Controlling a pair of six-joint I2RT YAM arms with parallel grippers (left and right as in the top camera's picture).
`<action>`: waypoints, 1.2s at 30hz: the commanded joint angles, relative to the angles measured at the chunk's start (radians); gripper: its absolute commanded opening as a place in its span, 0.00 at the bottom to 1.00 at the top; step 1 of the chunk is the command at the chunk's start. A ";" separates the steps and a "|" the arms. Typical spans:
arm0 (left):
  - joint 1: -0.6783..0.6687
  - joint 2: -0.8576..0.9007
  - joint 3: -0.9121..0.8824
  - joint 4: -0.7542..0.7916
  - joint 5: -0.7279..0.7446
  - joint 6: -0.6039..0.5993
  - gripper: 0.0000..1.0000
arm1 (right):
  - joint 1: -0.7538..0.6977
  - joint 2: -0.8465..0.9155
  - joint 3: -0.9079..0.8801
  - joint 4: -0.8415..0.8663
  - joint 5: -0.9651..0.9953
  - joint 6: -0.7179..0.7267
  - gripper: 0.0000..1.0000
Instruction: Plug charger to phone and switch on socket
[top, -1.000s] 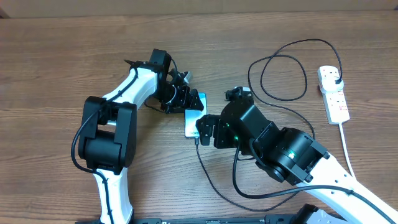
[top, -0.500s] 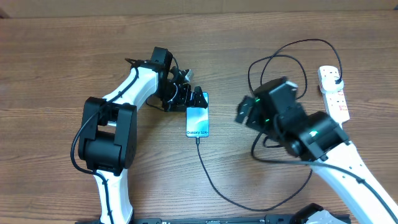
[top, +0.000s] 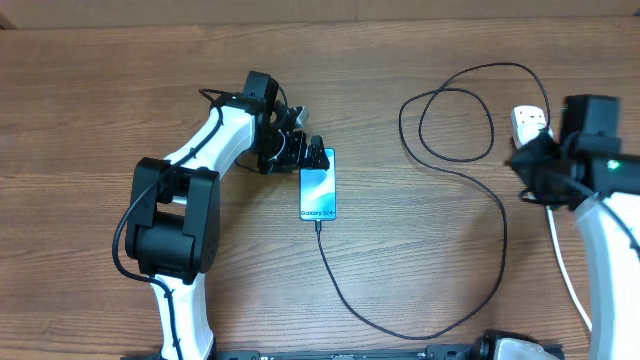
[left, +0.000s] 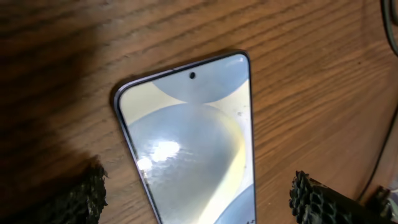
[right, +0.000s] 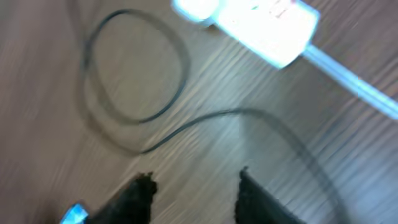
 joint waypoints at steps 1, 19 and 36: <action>0.013 0.119 -0.069 -0.001 -0.243 0.012 1.00 | -0.114 0.095 0.067 0.020 -0.066 -0.061 0.04; 0.032 0.098 -0.042 -0.097 -0.236 0.017 1.00 | -0.232 0.598 0.409 -0.032 -0.058 -0.104 0.04; 0.046 -0.306 -0.040 0.037 -0.290 0.012 1.00 | -0.253 0.753 0.409 0.121 -0.070 -0.108 0.04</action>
